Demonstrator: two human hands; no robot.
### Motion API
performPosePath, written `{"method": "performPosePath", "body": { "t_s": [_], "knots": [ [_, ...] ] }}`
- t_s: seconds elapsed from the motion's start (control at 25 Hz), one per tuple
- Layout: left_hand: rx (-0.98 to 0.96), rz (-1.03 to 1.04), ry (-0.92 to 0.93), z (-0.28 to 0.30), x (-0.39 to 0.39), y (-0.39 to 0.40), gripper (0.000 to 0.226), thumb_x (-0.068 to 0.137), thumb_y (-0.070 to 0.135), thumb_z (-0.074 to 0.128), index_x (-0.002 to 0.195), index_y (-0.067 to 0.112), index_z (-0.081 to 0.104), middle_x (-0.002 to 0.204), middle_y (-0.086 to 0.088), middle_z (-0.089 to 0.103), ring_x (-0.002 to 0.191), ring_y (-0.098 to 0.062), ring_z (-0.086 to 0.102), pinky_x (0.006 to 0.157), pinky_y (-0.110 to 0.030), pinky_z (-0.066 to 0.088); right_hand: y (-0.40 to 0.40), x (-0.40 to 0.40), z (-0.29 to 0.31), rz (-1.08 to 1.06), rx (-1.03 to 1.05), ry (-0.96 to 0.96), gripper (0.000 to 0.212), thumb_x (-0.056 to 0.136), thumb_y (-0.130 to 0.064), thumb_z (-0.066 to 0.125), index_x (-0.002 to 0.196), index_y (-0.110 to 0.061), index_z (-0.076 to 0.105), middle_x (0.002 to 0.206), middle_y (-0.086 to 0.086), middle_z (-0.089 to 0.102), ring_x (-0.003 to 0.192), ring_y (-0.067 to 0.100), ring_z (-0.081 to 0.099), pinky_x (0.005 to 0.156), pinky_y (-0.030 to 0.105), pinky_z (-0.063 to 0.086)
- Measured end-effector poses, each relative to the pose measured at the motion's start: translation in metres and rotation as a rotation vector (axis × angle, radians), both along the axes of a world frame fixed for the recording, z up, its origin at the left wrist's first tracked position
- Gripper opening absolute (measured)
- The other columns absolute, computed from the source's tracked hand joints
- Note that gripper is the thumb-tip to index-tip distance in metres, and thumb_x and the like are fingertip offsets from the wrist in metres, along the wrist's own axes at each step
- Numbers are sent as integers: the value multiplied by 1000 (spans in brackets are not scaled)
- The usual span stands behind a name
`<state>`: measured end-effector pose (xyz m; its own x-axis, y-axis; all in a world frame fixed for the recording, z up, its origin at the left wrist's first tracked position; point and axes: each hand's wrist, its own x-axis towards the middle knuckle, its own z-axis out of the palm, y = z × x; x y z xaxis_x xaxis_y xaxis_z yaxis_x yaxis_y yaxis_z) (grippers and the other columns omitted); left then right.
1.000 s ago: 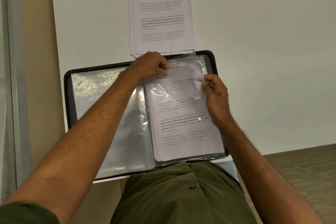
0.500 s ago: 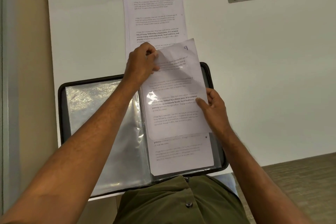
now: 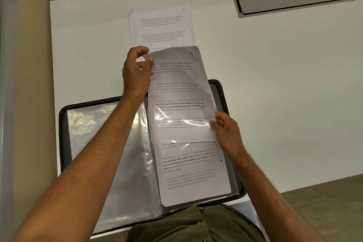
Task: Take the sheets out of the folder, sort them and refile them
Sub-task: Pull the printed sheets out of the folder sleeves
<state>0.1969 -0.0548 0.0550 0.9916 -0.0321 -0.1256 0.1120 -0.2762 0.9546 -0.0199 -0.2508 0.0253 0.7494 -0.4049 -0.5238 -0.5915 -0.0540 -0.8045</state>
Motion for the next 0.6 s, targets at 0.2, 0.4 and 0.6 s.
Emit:
{"method": "performPosePath", "body": {
  "t_s": [0.2,0.4,0.6],
  "knots": [
    [111,-62,282,-20,-8,28,42,95,22,73,133,23,55,113,5,66,99,-8,65,85,-23,54,1,0,-3,-20,5,-5,17,104,-9,57,111,-18,70,109,-5,76,86,2,74,68,13,55],
    [249,-226,284,-27,-15,42,11,95,18,73,106,18,76,90,1,76,67,-5,66,70,-25,54,2,0,-3,-41,15,-10,18,104,-10,58,115,-19,69,108,-8,76,89,3,74,70,14,55],
    [31,-3,361,-20,1,29,9,100,15,65,107,15,71,94,-12,78,66,-24,75,55,-31,60,1,0,-5,-59,30,14,18,102,-16,61,119,-19,64,110,-6,75,89,9,74,72,22,59]
  ]
}}
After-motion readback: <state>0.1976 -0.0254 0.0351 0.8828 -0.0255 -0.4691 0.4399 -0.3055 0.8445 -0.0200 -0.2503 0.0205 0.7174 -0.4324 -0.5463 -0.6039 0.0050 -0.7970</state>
